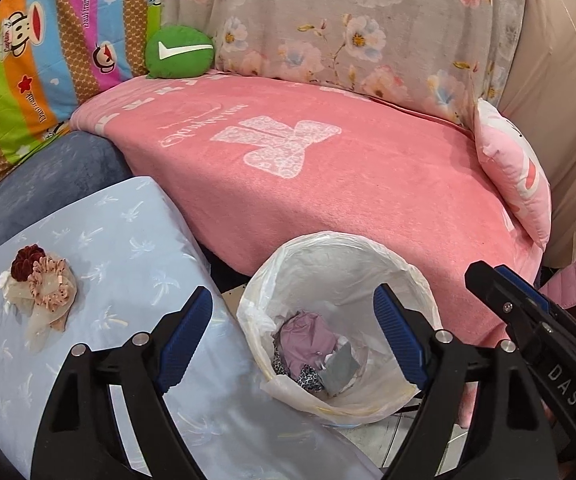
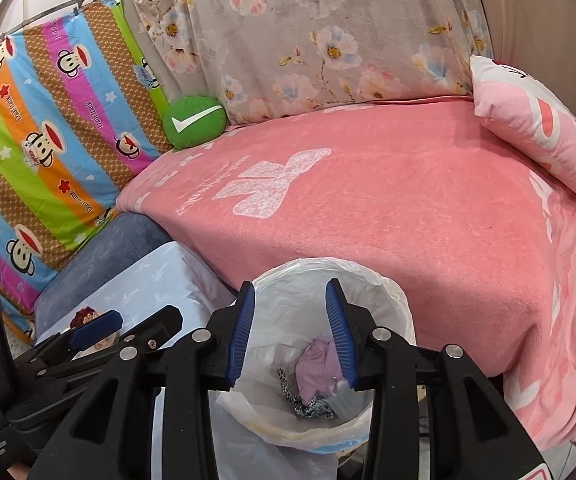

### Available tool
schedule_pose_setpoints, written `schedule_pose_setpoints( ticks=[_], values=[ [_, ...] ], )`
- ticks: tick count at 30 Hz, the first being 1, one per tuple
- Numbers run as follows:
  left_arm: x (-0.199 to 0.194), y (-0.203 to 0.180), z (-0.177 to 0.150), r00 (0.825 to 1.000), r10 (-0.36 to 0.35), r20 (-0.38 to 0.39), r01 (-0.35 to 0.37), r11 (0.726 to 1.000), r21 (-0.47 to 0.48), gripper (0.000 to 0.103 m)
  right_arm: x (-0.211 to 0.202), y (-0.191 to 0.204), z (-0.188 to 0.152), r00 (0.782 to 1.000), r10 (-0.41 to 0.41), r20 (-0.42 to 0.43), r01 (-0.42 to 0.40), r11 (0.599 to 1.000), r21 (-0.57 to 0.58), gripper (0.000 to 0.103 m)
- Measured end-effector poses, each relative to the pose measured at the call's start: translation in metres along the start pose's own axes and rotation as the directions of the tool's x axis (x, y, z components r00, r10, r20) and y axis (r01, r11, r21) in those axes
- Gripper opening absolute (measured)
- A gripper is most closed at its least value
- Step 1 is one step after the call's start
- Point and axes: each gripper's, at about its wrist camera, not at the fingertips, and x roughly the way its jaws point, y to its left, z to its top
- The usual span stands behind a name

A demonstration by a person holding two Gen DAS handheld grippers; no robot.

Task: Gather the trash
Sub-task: 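Carry both items over the bin and open both tools to release them, then move both tools back over the cushion toward the pink scrunchie and veil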

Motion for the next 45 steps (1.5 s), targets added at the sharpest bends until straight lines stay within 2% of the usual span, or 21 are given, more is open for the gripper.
schedule_pose_setpoints(
  ticks=[16,28,37,45],
  values=[
    [-0.011,0.029,-0.008,0.999,0.032,0.007,-0.032,0.998,-0.057,0.079,0.005,0.024,-0.008,0.999,0.025,-0.029,-0.026,0.999,-0.031,0.038],
    [-0.024,0.085,-0.018,0.996,0.094,0.003,-0.092,0.983,-0.159,0.079,0.015,0.065,-0.018,0.996,0.059,-0.062,-0.065,0.994,-0.093,0.044],
    [-0.037,0.149,-0.035,0.984,0.179,-0.01,-0.176,0.948,-0.264,0.081,0.03,0.118,-0.035,0.988,0.104,-0.119,-0.122,0.981,-0.154,0.044],
    [-0.045,0.219,-0.058,0.962,0.268,-0.048,-0.268,0.898,-0.349,0.083,0.053,0.175,-0.056,0.971,0.147,-0.19,-0.185,0.962,-0.2,0.044]
  ],
)
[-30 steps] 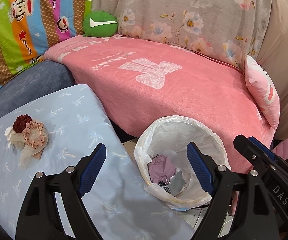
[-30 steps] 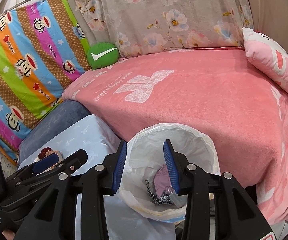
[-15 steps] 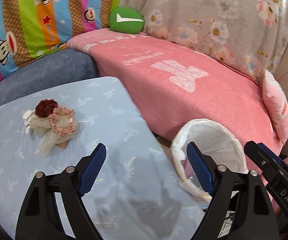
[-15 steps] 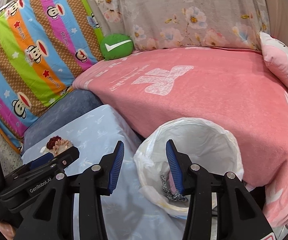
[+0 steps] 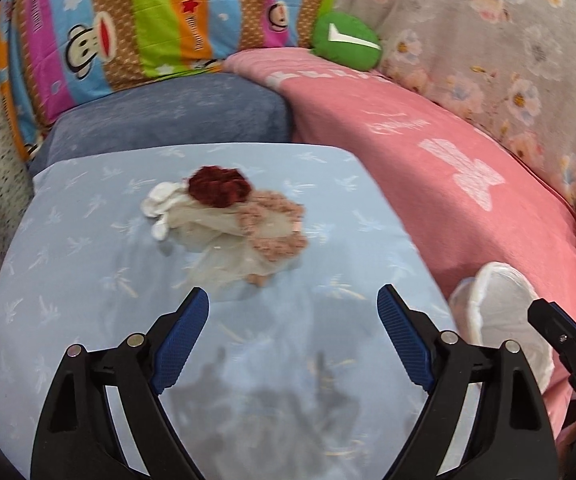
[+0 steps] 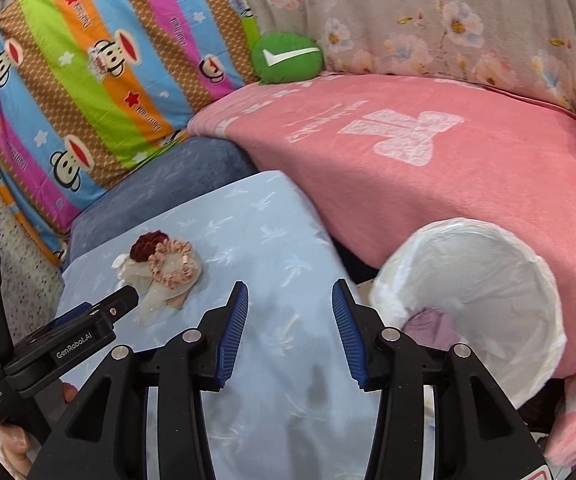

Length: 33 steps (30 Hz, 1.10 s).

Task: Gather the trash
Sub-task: 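Move both tools back over the cushion toward the pink scrunchie and veil, then grasp the pink scrunchie with the right tool while the left tool grasps the sheer veil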

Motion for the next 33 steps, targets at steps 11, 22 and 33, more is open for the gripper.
schedule_pose_setpoints(
  ticks=[11,22,33],
  values=[
    [0.019,0.076,0.025,0.994,0.104,0.02,-0.102,0.992,-0.076,0.082,0.089,0.072,0.014,0.992,0.071,-0.1,-0.076,0.996,-0.052,0.044],
    [0.06,0.094,0.026,0.997,0.074,-0.027,-0.076,0.993,-0.085,0.083,0.187,0.121,0.017,0.976,0.105,-0.192,-0.122,0.989,-0.08,0.044],
    [0.075,0.077,0.02,0.999,0.007,-0.048,-0.009,0.998,-0.055,0.084,0.221,0.119,0.011,0.958,0.144,-0.246,-0.159,0.986,-0.042,0.006]
  ],
)
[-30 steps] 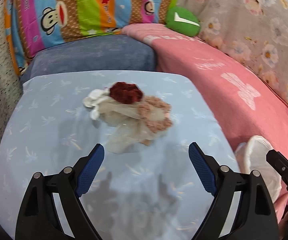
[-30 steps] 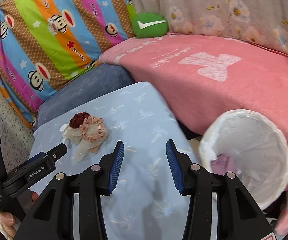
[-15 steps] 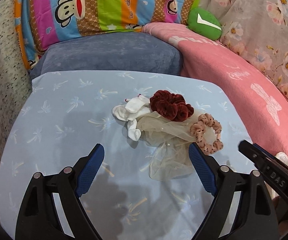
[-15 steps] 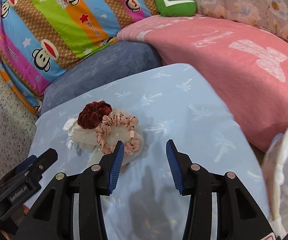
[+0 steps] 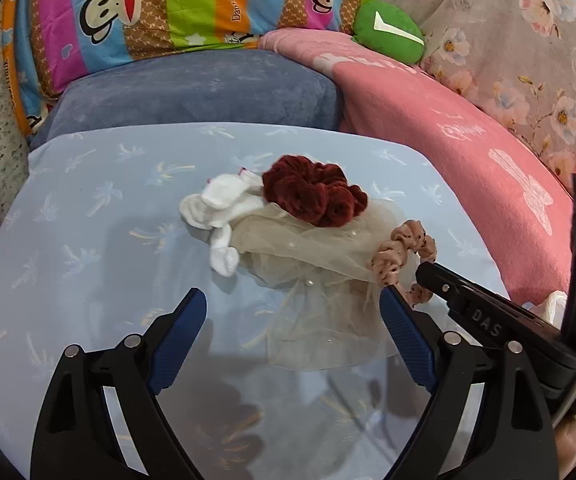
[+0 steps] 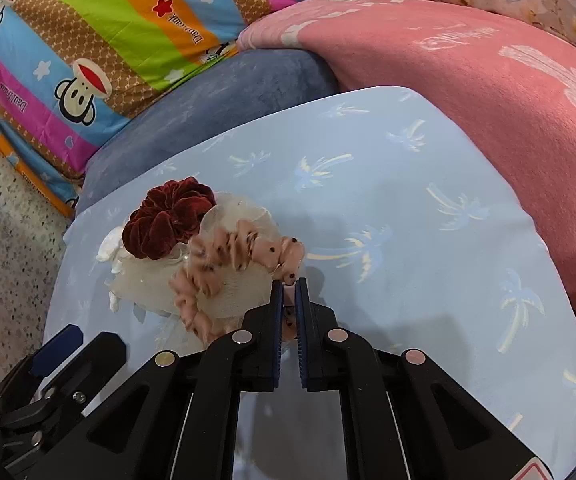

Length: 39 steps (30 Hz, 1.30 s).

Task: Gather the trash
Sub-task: 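Grasp the pink scrunchie with the right tool while the left tool grasps the sheer veil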

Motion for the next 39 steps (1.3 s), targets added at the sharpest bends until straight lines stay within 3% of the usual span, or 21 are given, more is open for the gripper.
schedule_pose_setpoints(
  ticks=[10,18,30,32,37,39],
  values=[
    [0.023,-0.031,-0.012,0.997,-0.056,-0.056,0.059,0.997,0.042,0.084,-0.054,-0.033,-0.021,0.995,-0.043,0.09,0.038,0.998,0.053,0.006],
    [0.021,-0.037,-0.024,0.986,-0.134,-0.1,0.133,0.991,-0.017,0.084,-0.075,-0.059,-0.05,0.998,-0.03,0.059,0.023,0.994,0.107,0.006],
    [0.021,-0.07,-0.02,0.983,-0.151,-0.105,0.15,0.989,-0.011,0.083,-0.118,-0.084,-0.078,0.996,-0.029,0.082,0.017,0.988,0.15,0.006],
    [0.025,-0.081,-0.02,0.981,-0.162,-0.11,0.164,0.987,0.006,0.07,-0.119,-0.086,-0.08,0.997,-0.032,0.075,0.02,0.989,0.148,0.006],
    [0.035,-0.093,-0.025,0.97,-0.176,-0.166,0.182,0.983,0.025,0.012,-0.123,-0.092,-0.09,0.998,-0.027,0.061,0.017,0.988,0.154,0.006],
    [0.031,-0.091,-0.027,0.973,-0.167,-0.162,0.173,0.985,0.023,0.005,-0.126,-0.092,-0.091,0.998,-0.024,0.064,0.014,0.988,0.151,0.006]
  ],
)
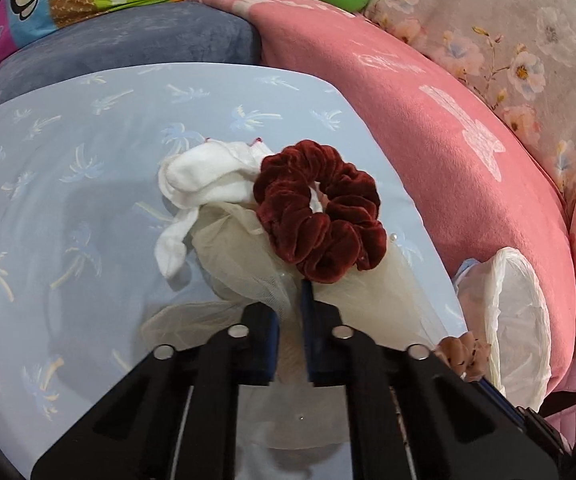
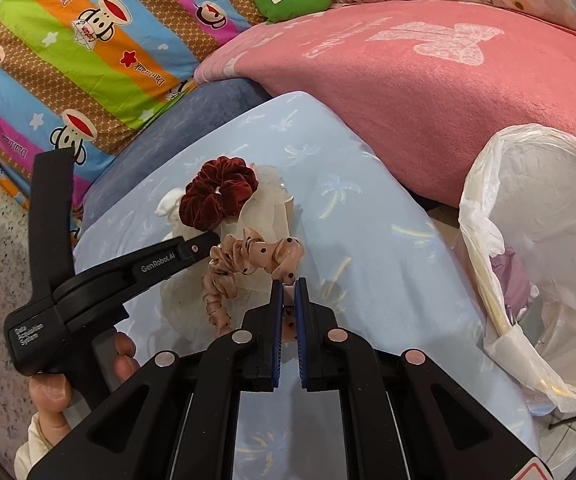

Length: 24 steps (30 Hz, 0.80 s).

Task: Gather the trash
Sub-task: 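Grasp the pink scrunchie with the right tool while the left tool grasps the sheer veil, then carry both items over the bin and open both tools to drop them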

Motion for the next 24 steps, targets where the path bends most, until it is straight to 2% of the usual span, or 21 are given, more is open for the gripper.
schedule_pose_setpoints(
  ticks=[7,16,24],
  values=[
    [-0.042,0.001,-0.008,0.998,0.007,0.069,-0.007,1.0,-0.001,0.0,-0.024,0.007,0.006,0.999,0.027,0.041,-0.027,1.0,0.006,0.006],
    [-0.084,0.008,-0.024,0.993,0.034,0.111,-0.032,0.999,-0.028,0.0,-0.064,0.012,0.003,0.994,0.036,0.102,-0.035,0.999,-0.006,0.006],
    [-0.135,-0.012,-0.013,0.977,0.016,0.214,-0.021,1.0,0.02,0.0,-0.096,0.022,-0.003,0.988,0.06,0.146,-0.057,0.998,-0.029,0.006]
  ],
)
